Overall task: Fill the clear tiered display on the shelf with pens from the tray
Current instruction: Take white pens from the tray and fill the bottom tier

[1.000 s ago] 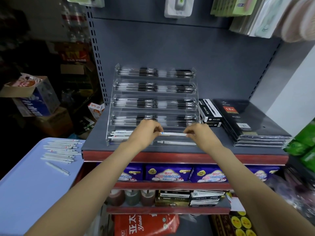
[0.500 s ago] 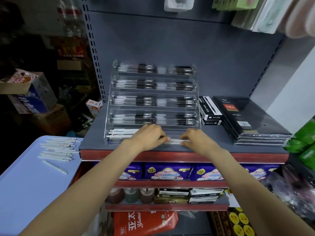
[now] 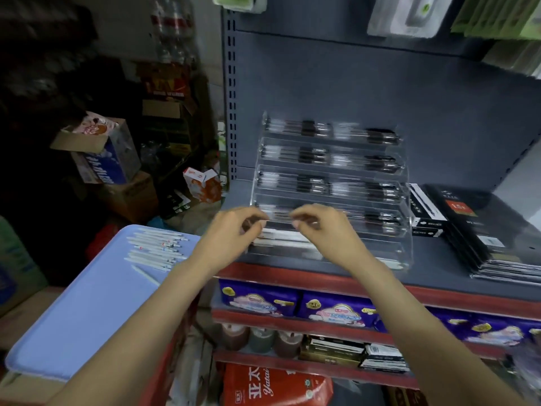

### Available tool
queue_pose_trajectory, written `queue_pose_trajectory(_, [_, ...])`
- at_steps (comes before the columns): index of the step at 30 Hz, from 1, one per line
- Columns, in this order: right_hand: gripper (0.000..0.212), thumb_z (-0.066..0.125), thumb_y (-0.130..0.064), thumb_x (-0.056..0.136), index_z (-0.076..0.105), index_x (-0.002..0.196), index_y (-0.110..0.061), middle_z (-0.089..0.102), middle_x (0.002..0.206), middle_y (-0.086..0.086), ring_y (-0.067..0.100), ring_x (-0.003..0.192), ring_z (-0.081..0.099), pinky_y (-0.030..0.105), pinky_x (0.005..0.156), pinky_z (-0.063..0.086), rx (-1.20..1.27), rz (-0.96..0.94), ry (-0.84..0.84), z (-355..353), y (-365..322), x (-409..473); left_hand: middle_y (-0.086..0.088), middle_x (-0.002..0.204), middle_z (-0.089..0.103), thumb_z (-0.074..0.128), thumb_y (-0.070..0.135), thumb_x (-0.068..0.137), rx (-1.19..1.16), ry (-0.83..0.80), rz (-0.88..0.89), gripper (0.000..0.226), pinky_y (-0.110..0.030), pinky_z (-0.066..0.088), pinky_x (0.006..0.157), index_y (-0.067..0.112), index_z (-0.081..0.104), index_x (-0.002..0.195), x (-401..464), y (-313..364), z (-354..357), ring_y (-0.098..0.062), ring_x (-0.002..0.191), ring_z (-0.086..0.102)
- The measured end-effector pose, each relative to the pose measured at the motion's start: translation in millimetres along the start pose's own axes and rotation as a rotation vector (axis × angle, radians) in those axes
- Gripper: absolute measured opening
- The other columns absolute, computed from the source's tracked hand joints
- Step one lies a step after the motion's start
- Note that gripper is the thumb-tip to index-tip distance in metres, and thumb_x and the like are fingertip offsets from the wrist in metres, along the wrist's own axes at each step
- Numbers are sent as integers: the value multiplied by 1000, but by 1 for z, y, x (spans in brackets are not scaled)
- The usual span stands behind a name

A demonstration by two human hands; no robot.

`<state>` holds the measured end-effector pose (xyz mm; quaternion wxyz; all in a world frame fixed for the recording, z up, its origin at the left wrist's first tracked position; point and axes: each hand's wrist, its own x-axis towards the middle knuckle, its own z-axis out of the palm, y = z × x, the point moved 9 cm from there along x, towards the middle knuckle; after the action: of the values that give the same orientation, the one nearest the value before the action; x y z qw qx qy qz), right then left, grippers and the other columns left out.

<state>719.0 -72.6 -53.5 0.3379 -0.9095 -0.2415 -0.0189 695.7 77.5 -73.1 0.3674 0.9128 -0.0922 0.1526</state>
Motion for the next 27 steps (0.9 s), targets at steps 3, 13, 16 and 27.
queue_pose_trajectory(3, [22, 57, -13, 91, 67, 111, -13, 67, 104, 3, 12, 91, 61, 21, 87, 46, 46, -80, -23, 52, -57, 21, 2, 90, 68, 58, 18, 91, 41, 68, -114, 14, -23, 47, 73, 15, 68, 100, -26, -59, -51, -12, 82, 61])
queue_pose_trajectory(13, [32, 47, -11, 95, 57, 125, -8, 57, 127, 10, 24, 116, 54, 31, 100, 42, 5, -2, -320, 298, -122, 77, -4, 112, 65, 52, 14, 90, 245, -34, -459, 24, -34, 47, 85, 15, 65, 110, -97, -286, -119, -22, 94, 60])
queue_pose_trajectory(16, [42, 50, -17, 95, 46, 136, -9, 47, 137, 11, 26, 127, 44, 37, 105, 37, -120, 114, -385, 352, -96, 84, -9, 130, 54, 47, 14, 90, 342, -286, -401, 38, -37, 42, 95, 13, 54, 127, -106, -330, -91, -27, 120, 49])
queue_pose_trajectory(27, [39, 53, -23, 94, 45, 129, -10, 40, 133, 8, 26, 126, 38, 38, 93, 43, -453, 214, -446, 415, -67, 96, -11, 132, 57, 36, 31, 85, 461, -387, -104, 50, -39, 51, 86, 14, 58, 126, -124, -380, -53, -26, 112, 62])
